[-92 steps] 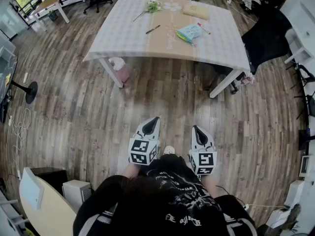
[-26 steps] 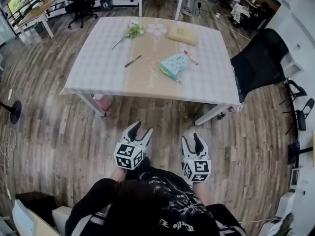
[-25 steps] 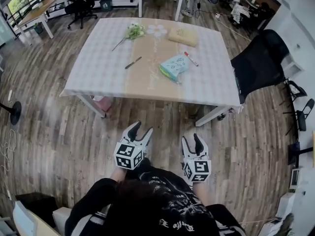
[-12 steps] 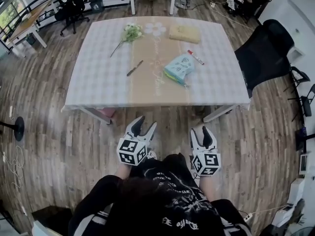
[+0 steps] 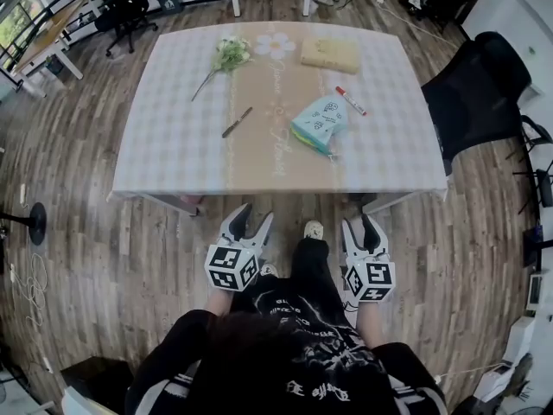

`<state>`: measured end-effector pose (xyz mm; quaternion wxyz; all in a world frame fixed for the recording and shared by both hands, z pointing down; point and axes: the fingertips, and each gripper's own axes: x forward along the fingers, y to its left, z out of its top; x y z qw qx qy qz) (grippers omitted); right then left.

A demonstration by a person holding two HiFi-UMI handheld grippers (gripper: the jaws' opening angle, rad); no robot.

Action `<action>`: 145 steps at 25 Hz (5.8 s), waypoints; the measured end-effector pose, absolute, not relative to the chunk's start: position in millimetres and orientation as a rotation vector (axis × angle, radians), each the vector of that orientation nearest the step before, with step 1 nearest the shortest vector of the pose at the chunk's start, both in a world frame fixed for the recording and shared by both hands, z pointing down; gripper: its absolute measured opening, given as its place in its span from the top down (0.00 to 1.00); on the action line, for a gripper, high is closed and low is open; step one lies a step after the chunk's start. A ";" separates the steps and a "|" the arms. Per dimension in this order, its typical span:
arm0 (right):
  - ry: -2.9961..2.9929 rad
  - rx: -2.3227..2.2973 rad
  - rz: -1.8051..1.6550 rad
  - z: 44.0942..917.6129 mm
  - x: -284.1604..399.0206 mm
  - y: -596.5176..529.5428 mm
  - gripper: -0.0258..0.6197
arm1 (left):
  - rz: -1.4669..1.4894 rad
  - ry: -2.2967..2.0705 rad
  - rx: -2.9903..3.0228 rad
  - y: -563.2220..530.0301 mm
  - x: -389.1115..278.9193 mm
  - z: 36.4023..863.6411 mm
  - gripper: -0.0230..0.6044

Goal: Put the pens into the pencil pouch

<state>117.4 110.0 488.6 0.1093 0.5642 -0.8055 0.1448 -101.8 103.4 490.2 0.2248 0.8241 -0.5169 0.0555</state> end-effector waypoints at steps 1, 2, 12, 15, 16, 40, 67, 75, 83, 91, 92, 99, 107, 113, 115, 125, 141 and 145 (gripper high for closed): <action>-2.372 1.646 0.420 488.1 119.9 98.1 0.64 | 0.155 -1.439 2.267 95.2 -100.6 490.2 0.61; -2.375 1.635 0.410 487.1 123.0 85.6 0.64 | 0.157 -1.451 2.260 86.5 -98.9 490.1 0.61; -2.393 1.585 0.341 482.1 173.0 -48.4 0.64 | 0.171 -1.568 2.162 -16.3 -71.3 495.6 0.61; -2.407 1.566 0.332 482.3 187.8 -84.0 0.64 | 0.146 -1.598 2.122 -43.5 -60.0 495.3 0.61; -2.412 1.554 0.330 482.6 192.3 -95.0 0.64 | 0.135 -1.607 2.106 -51.1 -55.7 495.3 0.61; -2.352 1.249 0.358 528.4 215.5 -283.1 0.65 | 0.157 -1.858 1.890 -124.0 -59.7 495.2 0.61; -2.148 1.020 0.493 621.9 197.7 -333.6 0.83 | 0.297 -1.771 1.921 -148.8 -83.3 505.9 0.61; -2.145 1.066 0.524 619.9 199.2 -330.9 0.84 | 0.387 -1.679 2.059 -152.2 -71.2 505.3 0.61; -2.176 1.155 0.594 595.7 204.5 -302.8 0.84 | 0.591 -1.551 2.279 -170.9 -52.5 503.7 0.61; -2.204 1.209 0.711 573.2 211.8 -266.8 0.84 | 1.061 -1.236 2.582 -183.4 -33.5 522.3 0.61; -2.207 1.213 0.738 572.1 210.8 -261.0 0.84 | 1.112 -1.178 2.609 -182.8 -30.8 526.2 0.61; -2.220 1.256 0.792 556.0 214.0 -222.8 0.84 | 1.527 -0.774 2.748 -172.5 -10.0 551.7 0.61; -2.206 1.296 0.911 567.5 215.0 -179.9 0.84 | 1.707 -0.549 2.803 -183.4 -4.3 580.7 0.61; -2.195 1.368 0.935 562.7 227.6 -158.4 0.84 | 1.769 -0.501 2.820 -191.5 2.6 591.7 0.69; -2.239 1.371 0.954 556.8 225.8 -152.7 0.84 | 1.771 -0.499 2.821 -193.2 2.9 594.2 0.75; -2.318 1.359 0.901 538.7 223.5 -146.5 0.84 | 1.470 -0.620 2.747 -202.9 14.4 575.2 0.92; -2.385 1.335 0.707 500.7 227.7 -168.7 0.84 | 0.815 -1.041 2.510 -224.6 14.8 503.4 0.92; -2.421 1.295 0.668 492.0 221.6 -181.2 0.84 | 0.623 -1.162 2.377 -226.5 3.8 481.8 0.92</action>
